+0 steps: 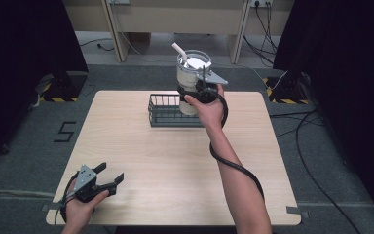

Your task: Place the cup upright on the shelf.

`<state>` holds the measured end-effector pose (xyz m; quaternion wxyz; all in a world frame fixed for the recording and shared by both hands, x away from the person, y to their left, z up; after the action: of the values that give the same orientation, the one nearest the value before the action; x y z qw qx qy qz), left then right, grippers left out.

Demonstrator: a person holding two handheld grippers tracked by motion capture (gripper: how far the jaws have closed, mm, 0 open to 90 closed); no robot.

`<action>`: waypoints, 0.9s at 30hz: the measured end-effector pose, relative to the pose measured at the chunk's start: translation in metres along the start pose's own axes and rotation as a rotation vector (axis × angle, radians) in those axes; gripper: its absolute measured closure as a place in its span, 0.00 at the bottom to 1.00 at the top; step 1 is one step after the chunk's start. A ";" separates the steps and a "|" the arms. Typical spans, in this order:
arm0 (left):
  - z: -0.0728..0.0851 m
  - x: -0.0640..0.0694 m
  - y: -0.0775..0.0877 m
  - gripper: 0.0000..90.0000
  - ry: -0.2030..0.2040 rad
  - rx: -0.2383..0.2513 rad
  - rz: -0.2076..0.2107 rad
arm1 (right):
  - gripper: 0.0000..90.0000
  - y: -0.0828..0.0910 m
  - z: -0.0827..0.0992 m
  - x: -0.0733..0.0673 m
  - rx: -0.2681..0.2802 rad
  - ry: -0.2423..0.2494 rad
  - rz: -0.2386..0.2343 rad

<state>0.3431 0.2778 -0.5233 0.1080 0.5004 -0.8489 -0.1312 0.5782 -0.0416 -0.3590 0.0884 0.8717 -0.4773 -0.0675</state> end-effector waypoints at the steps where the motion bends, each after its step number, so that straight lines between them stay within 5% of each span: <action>1: 0.000 0.000 0.000 0.19 0.000 0.000 0.000 | 0.11 -0.001 0.000 0.000 -0.003 0.002 0.000; 27: 0.000 -0.001 -0.001 0.19 0.004 0.001 0.001 | 0.11 -0.030 -0.002 0.008 -0.030 -0.018 0.022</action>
<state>0.3439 0.2782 -0.5236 0.1095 0.5003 -0.8491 -0.1297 0.6077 -0.0321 -0.3634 0.0978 0.8644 -0.4865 -0.0812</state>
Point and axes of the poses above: each handheld gripper's, and its own axes: y roughly backward along the jaws, z roughly out of its underside, x roughly to its right, the point moved 4 cm from there along -y, roughly forward along the jaws
